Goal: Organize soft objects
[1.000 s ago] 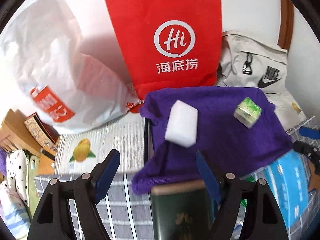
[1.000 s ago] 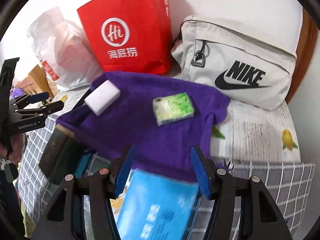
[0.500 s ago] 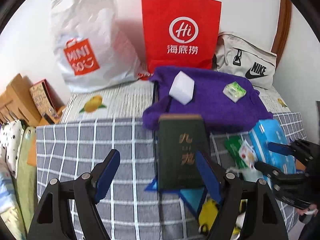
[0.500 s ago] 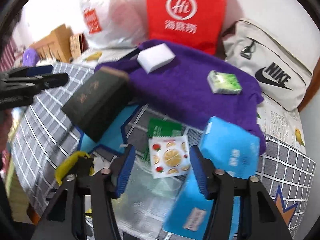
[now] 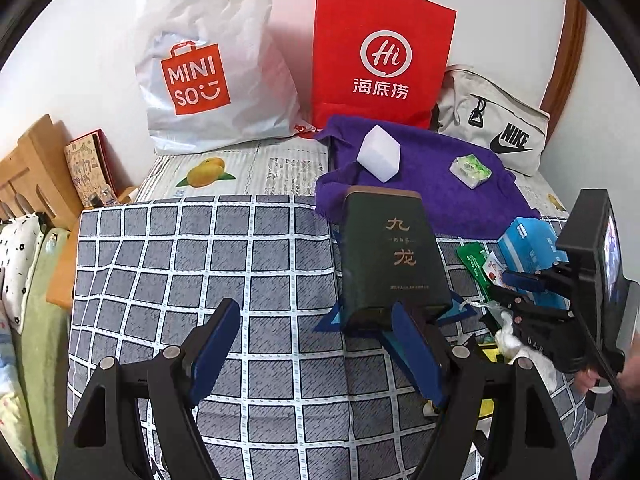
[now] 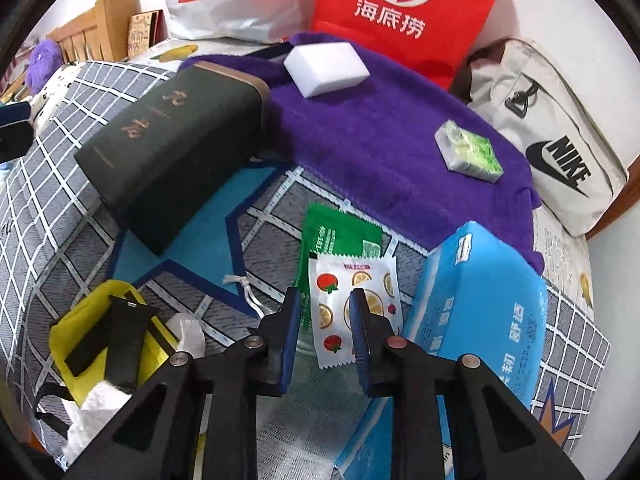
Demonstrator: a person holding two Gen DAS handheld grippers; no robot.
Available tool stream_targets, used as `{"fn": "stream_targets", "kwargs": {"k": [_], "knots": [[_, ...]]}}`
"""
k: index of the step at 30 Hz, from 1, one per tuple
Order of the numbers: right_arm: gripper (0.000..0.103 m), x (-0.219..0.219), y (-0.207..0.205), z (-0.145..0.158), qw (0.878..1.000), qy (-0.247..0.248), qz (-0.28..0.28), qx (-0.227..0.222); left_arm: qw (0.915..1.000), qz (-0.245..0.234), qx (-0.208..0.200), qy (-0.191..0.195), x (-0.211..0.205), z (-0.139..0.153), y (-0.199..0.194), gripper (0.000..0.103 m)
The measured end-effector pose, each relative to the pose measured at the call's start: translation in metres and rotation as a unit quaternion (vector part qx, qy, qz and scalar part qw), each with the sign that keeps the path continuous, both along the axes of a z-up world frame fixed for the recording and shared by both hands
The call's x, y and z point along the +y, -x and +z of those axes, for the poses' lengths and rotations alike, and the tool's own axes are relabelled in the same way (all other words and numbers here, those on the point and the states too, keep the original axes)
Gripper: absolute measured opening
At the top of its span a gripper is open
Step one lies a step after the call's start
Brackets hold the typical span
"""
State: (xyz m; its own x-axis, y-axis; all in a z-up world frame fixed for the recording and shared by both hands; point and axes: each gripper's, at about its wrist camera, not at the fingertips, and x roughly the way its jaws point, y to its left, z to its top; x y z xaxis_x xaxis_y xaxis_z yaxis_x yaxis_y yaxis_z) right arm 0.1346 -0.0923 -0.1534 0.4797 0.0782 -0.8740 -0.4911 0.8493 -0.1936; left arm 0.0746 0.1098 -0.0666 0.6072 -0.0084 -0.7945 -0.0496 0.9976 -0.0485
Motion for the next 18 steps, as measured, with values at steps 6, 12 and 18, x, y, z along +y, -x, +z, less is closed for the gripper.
{"fn": "stream_targets", "kwargs": {"k": [6, 12, 18], "knots": [[0.003, -0.008, -0.001, 0.004, 1.000, -0.023, -0.002, -0.002, 0.9999, 0.000, 0.007, 0.008, -0.001, -0.006, -0.004, 0.077], [0.002, -0.027, 0.008, 0.031, 0.997, -0.078, -0.012, -0.006, 0.9998, -0.011, 0.009, 0.011, -0.011, -0.009, -0.006, 0.077], [0.002, -0.043, 0.026, 0.062, 0.992, -0.120, -0.018, -0.014, 0.9996, -0.025, 0.007, 0.010, -0.024, -0.006, -0.001, 0.077]]}}
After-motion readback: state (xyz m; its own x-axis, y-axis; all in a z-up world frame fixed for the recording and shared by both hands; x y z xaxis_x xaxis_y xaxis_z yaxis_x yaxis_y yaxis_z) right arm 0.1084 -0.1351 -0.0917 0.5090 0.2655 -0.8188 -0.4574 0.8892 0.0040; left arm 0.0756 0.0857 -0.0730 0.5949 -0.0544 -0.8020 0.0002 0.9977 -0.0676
